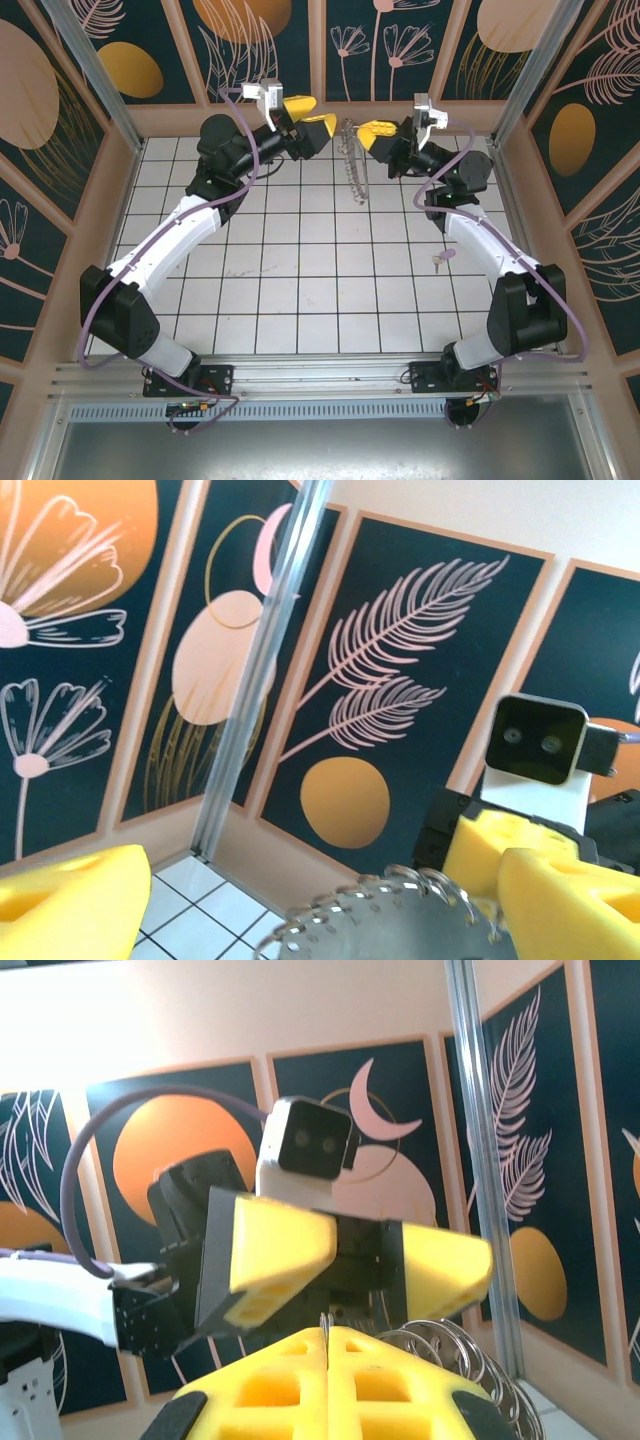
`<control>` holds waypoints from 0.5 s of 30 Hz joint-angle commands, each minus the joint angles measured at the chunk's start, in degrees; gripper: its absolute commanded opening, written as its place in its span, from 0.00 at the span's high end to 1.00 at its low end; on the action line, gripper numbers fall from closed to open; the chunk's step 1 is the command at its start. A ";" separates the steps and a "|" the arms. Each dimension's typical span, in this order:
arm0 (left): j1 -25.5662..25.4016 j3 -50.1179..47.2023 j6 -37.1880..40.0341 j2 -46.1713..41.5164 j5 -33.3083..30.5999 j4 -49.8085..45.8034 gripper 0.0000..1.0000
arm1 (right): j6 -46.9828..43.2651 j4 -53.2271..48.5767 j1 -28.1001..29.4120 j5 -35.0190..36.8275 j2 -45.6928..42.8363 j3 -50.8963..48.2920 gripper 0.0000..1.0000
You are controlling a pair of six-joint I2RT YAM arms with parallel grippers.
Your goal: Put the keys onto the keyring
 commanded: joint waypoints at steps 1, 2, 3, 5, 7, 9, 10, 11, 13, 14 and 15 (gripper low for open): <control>-0.12 1.21 -3.82 0.62 5.09 4.60 0.16 | 7.11 14.51 0.66 6.23 1.44 -0.11 1.00; -0.12 0.90 -5.12 0.79 6.08 5.85 0.18 | 8.03 15.76 0.75 7.07 1.93 -0.16 1.00; -0.12 0.55 -6.70 1.01 7.15 7.72 0.20 | 9.03 17.37 0.76 7.86 2.53 -0.07 1.00; -0.12 -0.50 -10.12 1.25 9.21 11.89 0.25 | 11.48 20.21 0.87 9.28 4.06 0.45 1.00; -0.12 -1.14 -12.94 1.32 10.56 15.05 0.29 | 14.10 23.19 0.85 10.80 5.62 0.96 1.00; -0.12 -1.77 -15.25 1.36 11.59 17.95 0.34 | 16.44 25.76 1.15 12.65 7.24 1.32 1.00; -0.12 -2.25 -16.26 1.40 11.86 19.37 0.36 | 16.92 26.13 1.47 13.33 7.75 1.49 1.00; -0.12 -2.56 -17.48 1.48 12.32 20.85 0.38 | 16.98 26.14 1.92 13.81 8.24 1.68 1.00; -0.12 -2.71 -19.20 1.94 13.21 22.77 0.41 | 17.43 26.18 2.72 15.02 9.09 2.00 1.00; -0.12 -2.82 -19.80 2.25 13.37 23.13 0.42 | 17.86 26.23 3.13 15.49 9.67 2.36 1.00; -0.12 -2.86 -20.08 2.44 13.52 23.22 0.43 | 18.17 26.29 3.44 15.68 10.15 2.67 1.00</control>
